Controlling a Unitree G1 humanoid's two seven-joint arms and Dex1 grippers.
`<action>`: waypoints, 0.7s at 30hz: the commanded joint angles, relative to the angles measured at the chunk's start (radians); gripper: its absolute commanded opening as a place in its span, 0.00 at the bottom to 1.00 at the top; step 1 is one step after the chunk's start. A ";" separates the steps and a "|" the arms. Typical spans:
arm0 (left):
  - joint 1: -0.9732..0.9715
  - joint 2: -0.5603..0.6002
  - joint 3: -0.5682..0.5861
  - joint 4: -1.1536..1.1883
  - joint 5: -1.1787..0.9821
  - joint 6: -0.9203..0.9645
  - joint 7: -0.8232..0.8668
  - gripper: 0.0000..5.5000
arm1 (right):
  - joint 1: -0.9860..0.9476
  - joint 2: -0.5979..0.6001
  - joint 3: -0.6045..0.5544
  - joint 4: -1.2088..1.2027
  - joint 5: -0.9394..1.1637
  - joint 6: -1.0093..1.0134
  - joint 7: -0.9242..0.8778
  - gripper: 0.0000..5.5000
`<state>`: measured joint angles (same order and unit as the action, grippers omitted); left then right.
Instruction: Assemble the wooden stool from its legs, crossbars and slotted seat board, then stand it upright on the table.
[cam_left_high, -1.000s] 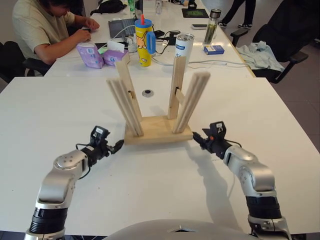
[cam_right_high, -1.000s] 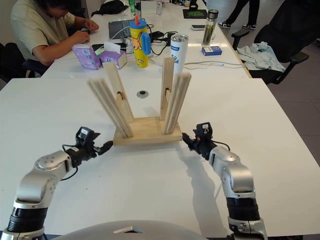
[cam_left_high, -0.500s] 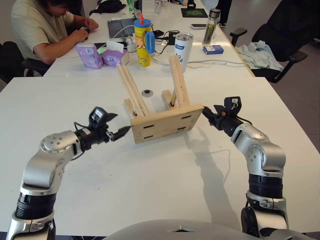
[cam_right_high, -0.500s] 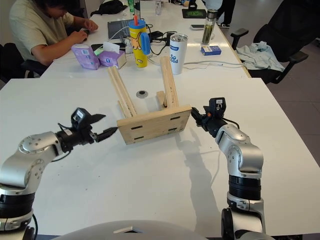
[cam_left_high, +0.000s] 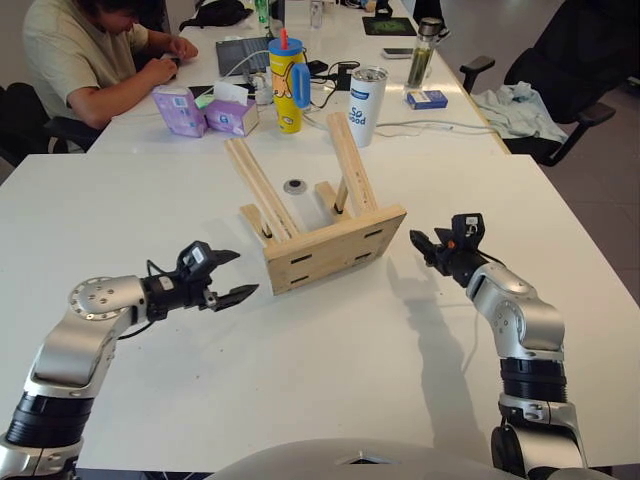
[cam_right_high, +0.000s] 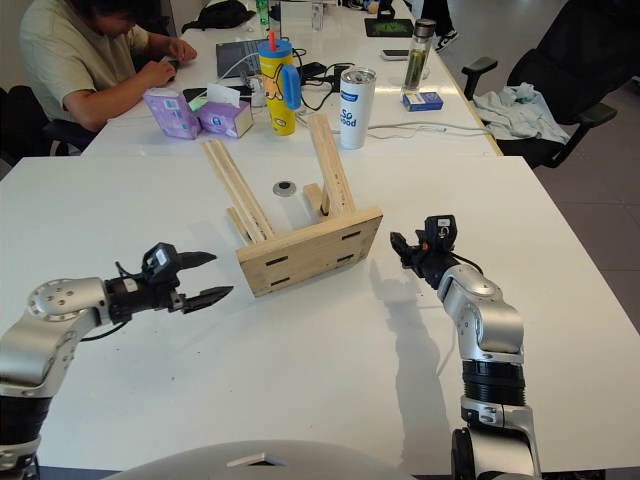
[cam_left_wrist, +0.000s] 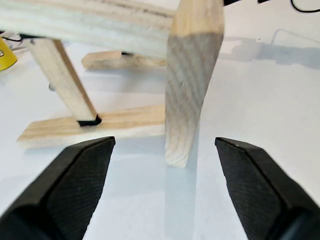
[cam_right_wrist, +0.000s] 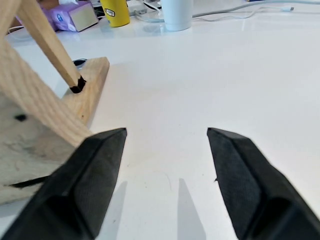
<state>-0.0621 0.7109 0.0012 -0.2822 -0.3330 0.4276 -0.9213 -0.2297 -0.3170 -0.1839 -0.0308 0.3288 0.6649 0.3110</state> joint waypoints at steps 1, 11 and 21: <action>-0.069 -0.037 -0.056 0.071 0.032 -0.034 0.005 0.68 | -0.021 -0.001 0.012 0.038 -0.010 -0.027 0.012 0.55; -0.159 -0.094 -0.109 0.188 0.016 -0.019 -0.026 0.47 | -0.048 0.013 0.018 0.104 -0.013 -0.071 0.009 0.55; -0.292 -0.186 0.040 0.189 -0.319 0.307 -0.039 0.29 | -0.039 0.046 -0.027 0.199 0.012 -0.094 -0.012 0.55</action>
<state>-0.3035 0.5620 -0.0017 -0.0714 -0.5478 0.6477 -0.9776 -0.2631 -0.2784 -0.1933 0.1470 0.3330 0.5750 0.3076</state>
